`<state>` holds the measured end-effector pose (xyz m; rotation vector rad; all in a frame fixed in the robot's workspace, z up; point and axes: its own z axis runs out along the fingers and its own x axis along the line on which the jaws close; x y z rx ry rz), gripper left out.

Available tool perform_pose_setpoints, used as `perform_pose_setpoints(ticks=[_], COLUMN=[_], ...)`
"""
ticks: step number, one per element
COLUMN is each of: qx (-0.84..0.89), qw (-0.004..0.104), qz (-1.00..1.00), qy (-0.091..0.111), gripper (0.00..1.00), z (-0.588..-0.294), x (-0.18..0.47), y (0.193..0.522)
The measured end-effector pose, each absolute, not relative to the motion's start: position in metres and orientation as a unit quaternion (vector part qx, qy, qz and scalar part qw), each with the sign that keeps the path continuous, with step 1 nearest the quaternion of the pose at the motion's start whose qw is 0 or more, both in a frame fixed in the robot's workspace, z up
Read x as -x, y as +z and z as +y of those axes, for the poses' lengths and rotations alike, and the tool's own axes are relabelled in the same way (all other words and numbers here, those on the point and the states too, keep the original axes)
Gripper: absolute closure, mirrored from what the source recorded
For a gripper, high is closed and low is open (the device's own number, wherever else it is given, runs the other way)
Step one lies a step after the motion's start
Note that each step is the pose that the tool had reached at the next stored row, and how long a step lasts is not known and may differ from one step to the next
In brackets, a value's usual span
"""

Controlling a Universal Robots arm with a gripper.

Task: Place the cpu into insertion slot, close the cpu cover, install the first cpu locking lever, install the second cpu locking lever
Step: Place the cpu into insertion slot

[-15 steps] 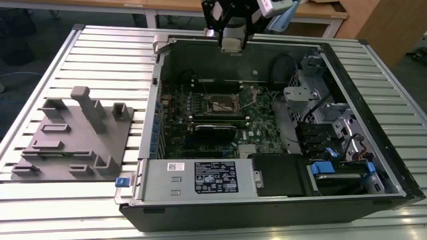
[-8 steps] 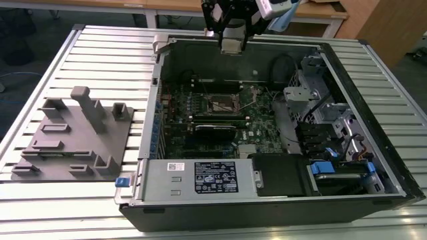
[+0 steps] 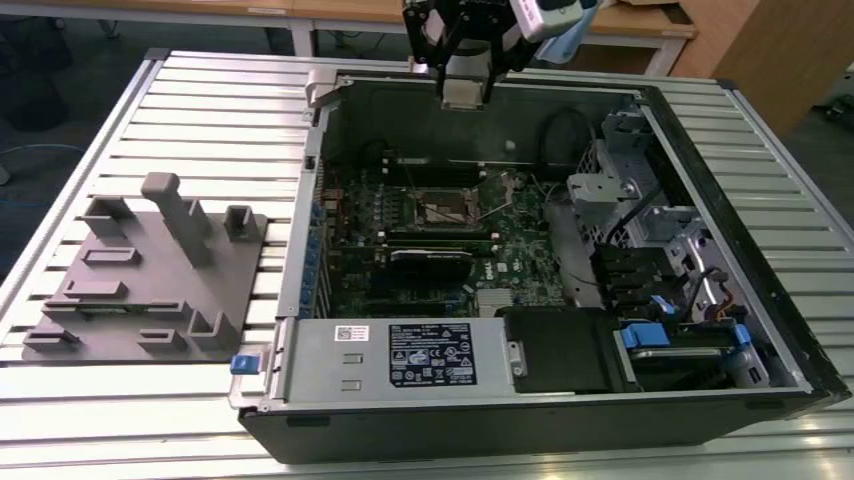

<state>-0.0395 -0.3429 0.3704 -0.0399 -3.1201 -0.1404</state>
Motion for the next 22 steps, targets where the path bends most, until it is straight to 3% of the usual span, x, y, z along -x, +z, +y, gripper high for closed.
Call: perform_pose_setpoints(ticks=[22], qx=[0.013], qw=[0.009], qz=[-0.999], qy=[-0.045], gripper=[0.46], z=[-0.3429], x=[0.0395], y=[0.3637])
